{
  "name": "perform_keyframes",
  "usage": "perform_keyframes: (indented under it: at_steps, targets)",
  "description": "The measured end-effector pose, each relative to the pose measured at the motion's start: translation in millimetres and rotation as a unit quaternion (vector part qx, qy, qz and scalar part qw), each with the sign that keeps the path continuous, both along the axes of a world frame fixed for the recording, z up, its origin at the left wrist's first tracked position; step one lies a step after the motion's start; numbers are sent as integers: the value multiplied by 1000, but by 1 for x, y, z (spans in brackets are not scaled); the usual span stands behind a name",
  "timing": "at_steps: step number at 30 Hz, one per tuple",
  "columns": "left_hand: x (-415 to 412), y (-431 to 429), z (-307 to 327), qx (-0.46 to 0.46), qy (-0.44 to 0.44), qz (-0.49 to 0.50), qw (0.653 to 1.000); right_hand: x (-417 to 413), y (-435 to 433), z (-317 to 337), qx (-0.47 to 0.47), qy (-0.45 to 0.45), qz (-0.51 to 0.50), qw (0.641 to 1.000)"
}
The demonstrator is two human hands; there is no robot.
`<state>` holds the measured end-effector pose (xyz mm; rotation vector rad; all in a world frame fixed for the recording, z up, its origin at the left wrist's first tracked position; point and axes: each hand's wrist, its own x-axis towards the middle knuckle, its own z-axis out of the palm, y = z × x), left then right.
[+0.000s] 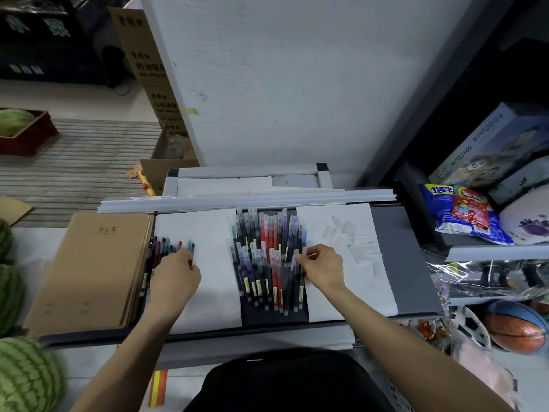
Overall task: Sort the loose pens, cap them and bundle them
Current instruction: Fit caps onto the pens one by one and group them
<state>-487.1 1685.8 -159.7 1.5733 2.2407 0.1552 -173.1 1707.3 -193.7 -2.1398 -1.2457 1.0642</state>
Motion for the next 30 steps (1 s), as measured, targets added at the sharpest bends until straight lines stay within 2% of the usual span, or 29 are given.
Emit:
perform_keyframes:
  at_steps: [7, 11, 15, 17, 20, 23, 30]
  targets:
    - [2, 8, -11, -21, 63, -7, 998, -3, -3, -4, 3, -28, 16, 999]
    - [0, 9, -14, -39, 72, -13, 997, 5, -8, -7, 3, -10, 13, 1000]
    - [0, 10, -13, -38, 66, -17, 997, 24, -14, -4, 17, -35, 29, 999]
    - [-1, 9, -12, -43, 63, -20, 997, 39, -14, -1, 34, -68, 44, 996]
    - [1, 5, -10, -47, 49, -11, 998, 68, -8, 6, 60, -180, 68, 979]
    - [2, 0, -10, -45, 38, -5, 998, 96, -4, 9, 35, -271, 99, 957]
    - [7, -10, -7, -43, 4, -4, 999, 105, -10, 6, 3, -330, 140, 933]
